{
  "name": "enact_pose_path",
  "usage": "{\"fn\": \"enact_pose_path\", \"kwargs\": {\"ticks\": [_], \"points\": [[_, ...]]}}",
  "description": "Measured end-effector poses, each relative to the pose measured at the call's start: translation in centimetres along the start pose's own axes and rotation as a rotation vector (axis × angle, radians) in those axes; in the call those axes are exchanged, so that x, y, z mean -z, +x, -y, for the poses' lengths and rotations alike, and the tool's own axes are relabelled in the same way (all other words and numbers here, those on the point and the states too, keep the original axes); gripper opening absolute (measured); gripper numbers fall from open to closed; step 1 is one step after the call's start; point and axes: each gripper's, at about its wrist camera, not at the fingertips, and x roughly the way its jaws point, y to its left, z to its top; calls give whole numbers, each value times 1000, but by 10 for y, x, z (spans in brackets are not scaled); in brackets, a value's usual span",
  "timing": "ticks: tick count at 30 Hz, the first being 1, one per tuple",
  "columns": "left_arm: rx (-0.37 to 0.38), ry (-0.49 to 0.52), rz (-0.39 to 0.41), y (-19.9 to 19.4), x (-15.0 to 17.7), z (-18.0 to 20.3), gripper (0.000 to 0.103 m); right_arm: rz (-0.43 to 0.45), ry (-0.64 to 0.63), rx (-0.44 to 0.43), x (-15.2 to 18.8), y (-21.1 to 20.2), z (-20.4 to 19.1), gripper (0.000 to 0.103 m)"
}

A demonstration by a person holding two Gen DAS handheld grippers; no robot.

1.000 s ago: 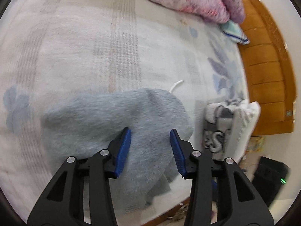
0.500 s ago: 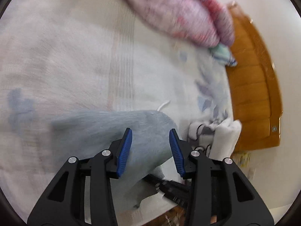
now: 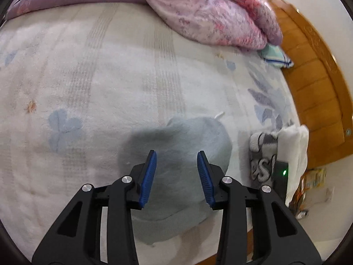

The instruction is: Fold large clothes

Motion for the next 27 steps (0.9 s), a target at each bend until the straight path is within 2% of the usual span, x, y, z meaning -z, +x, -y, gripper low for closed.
{"fn": "enact_pose_path", "kwargs": {"ticks": [1, 2, 7, 9, 11, 12, 14, 18, 19, 21, 24, 27], "points": [[-46, 4, -31, 8, 3, -4, 39, -2, -11, 11, -1, 0, -2, 3], [-46, -3, -66, 19, 6, -10, 39, -4, -17, 25, -2, 1, -3, 3], [-8, -41, -65, 42, -5, -26, 39, -34, -18, 78, -10, 5, -16, 6], [-19, -24, -71, 45, -11, -26, 39, 3, -52, 149, -14, -17, -31, 10], [-17, -17, -86, 50, -15, -29, 39, 65, -106, 163, -14, -43, -47, 10], [-14, -19, -91, 51, -17, -30, 40, 89, -130, 145, -15, -52, -55, 10], [-14, -11, -101, 55, -20, -29, 40, 96, -209, 41, -20, -59, -85, 10], [-18, -5, -110, 61, -27, -26, 41, 50, -305, -91, -37, -25, -134, 10], [-19, -3, -113, 62, -28, -26, 41, 35, -308, -101, -40, -16, -135, 10], [-20, -3, -121, 64, -30, -27, 41, 10, -339, -17, -46, 15, -139, 3], [-46, 20, -135, 74, -32, -25, 42, -17, -276, -54, -53, 38, -121, 0], [-13, -7, -134, 81, -38, -30, 44, -23, -234, -81, -60, 42, -106, 0]]}}
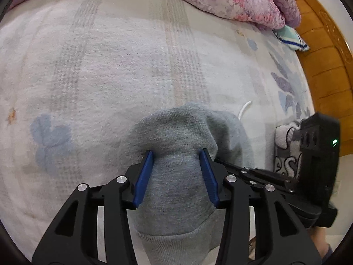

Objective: Fold large clothes
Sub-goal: 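Grasp the rolled grey hoodie at its ribbed cuff end with the left tool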

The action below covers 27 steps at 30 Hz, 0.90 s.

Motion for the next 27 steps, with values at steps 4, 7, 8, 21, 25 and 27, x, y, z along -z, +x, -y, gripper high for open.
{"fn": "enact_pose_path", "kwargs": {"ticks": [4, 7, 8, 21, 25, 27], "points": [[-5, -10, 8, 3, -5, 0, 45, -7, -24, 39, -2, 2, -8, 0], [44, -41, 9, -8, -6, -6, 48, -3, 33, -4, 4, -5, 3, 0], [60, -50, 19, -17, -2, -9, 49, 0, 48, -17, 6, -8, 7, 0], [276, -320, -104, -2, 112, -57, 78, 80, 95, -30, 14, -10, 1, 0], [314, -356, -149, 33, 114, -52, 88, 107, 113, -50, 19, -14, 4, 0], [327, -378, -183, 51, 113, -49, 85, 128, 147, -83, 24, -20, 8, 0]]}}
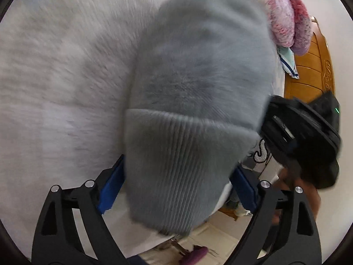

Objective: Fold large clothes
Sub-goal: 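Grasp the rolled grey hoodie at its ribbed cuff end with the left tool, then lift the grey hoodie with the left tool and carry it to the white T-shirt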

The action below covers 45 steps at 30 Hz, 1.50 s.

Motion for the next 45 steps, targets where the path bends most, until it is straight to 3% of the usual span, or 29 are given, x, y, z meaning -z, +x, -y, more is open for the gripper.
{"fn": "enact_pose_path", "kwargs": {"ticks": [1, 3, 5, 6, 11, 15, 17, 21, 27, 30, 33, 38, 45], "points": [[-15, -1, 0, 4, -2, 1, 77, 17, 32, -20, 4, -8, 4, 1], [-35, 5, -8, 4, -4, 5, 72, 65, 88, -3, 17, -29, 13, 10], [-26, 10, -8, -1, -2, 7, 62, 124, 154, -14, 35, -52, 24, 40], [-22, 6, -6, -5, 0, 8, 57, 150, 185, -29, 44, -61, 30, 48], [25, -38, -1, -19, 0, 26, 51, 239, 504, -139, 119, -89, 71, 73], [51, -74, -14, -27, -4, 37, 51, 249, 917, -420, 178, -53, 101, 80], [61, -90, -23, -31, -7, 42, 51, 230, 1036, -504, 192, -32, 104, 80], [63, -106, -36, -34, -20, 53, 51, 260, 1135, -732, 194, 0, 101, 80], [89, -154, -45, -32, -24, 51, 51, 306, 1131, -872, 177, 20, 105, 83], [111, -177, -54, -38, -25, 39, 51, 342, 1085, -869, 189, 7, 105, 84], [123, -184, -66, -38, -25, 36, 51, 398, 1138, -881, 202, 7, 110, 88], [126, -182, -69, -37, -21, 33, 51, 372, 1066, -858, 170, 14, 105, 89], [129, -190, -84, -33, -16, 30, 51, 305, 1060, -664, 138, 33, 102, 87]]}}
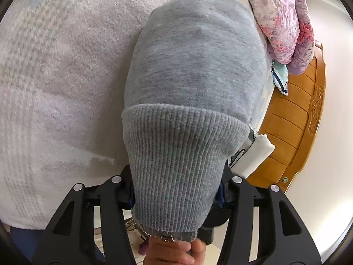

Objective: Fold large clothes
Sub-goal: 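Lift the grey hoodie with the left tool and carry it to the white T-shirt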

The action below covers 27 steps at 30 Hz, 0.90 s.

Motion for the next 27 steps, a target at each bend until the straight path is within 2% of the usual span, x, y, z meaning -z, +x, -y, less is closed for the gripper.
{"fn": "enact_pose_path", "kwargs": {"ticks": [1, 2, 3, 4, 5, 9, 11, 18, 20, 23, 27], "points": [[-6, 7, 6, -1, 0, 1, 51, 2, -31, 14, 1, 1, -6, 72], [-23, 25, 15, -2, 0, 3, 51, 4, -109, 76, 3, 0, -21, 60], [-40, 47, 20, -5, 1, 6, 51, -3, -183, 125, 8, -2, -35, 54], [-49, 72, 26, -8, 2, 11, 51, -13, -255, 167, 12, -4, -49, 42], [-51, 105, 28, -13, 5, 17, 50, -20, -303, 192, 16, -6, -59, 36], [-24, 177, 25, -33, 27, 43, 49, -22, -547, 302, 49, -23, -125, 32], [-11, 214, 34, -49, 46, 61, 49, -27, -635, 335, 68, -36, -145, 31], [22, 395, 75, -84, 120, 133, 49, -24, -767, 264, 112, -115, -201, 31], [48, 443, 97, -83, 143, 158, 49, -20, -811, 236, 116, -142, -213, 31], [99, 508, 122, -70, 174, 195, 49, -5, -868, 202, 97, -181, -232, 31], [173, 572, 158, -27, 207, 244, 49, 25, -939, 155, 54, -234, -277, 31]]}}
